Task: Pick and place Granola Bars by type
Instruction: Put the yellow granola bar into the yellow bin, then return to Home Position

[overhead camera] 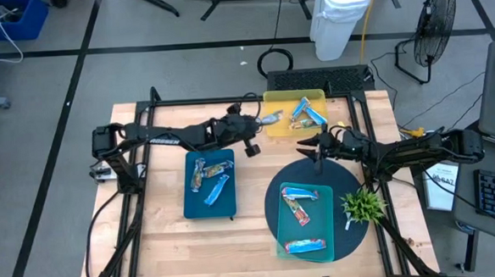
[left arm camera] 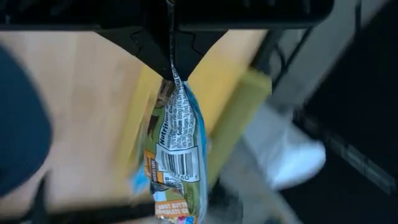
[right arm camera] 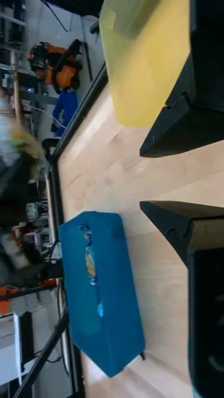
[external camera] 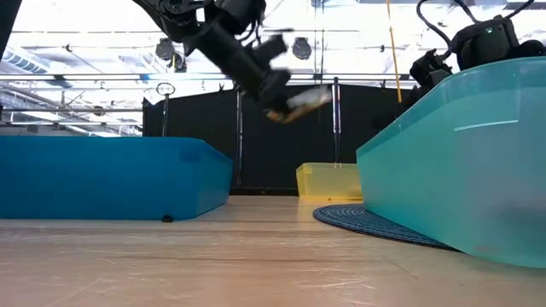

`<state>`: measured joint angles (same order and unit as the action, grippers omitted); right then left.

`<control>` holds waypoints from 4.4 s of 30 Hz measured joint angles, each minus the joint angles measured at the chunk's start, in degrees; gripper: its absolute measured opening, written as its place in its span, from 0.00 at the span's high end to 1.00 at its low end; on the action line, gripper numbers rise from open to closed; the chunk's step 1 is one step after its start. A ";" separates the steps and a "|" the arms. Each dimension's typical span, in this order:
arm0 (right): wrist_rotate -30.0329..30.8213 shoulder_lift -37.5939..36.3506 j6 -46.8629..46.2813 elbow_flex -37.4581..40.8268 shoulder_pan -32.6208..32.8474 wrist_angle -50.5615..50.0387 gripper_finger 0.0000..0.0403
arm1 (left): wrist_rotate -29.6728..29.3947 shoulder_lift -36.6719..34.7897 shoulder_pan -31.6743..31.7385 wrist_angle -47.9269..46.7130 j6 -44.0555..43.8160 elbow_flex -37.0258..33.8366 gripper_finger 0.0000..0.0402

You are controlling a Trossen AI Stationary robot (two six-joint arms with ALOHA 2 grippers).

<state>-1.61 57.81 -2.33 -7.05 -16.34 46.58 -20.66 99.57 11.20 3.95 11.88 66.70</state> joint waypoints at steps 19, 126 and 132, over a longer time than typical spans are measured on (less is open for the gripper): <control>6.10 0.06 1.42 -0.02 -0.09 20.35 0.72 | 19.09 4.42 -0.47 20.70 4.98 -0.04 1.00; 3.07 -3.66 -7.68 -8.81 -21.86 -5.50 0.44 | 29.37 -30.81 -0.63 -5.24 -2.05 -15.25 0.83; -5.94 -12.18 -7.09 -8.83 -21.86 -14.07 0.43 | 27.77 -46.82 1.19 4.42 -7.73 -34.08 0.83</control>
<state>-7.55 45.63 -9.41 -15.88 -38.20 32.51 7.11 52.75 12.38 8.37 4.15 32.62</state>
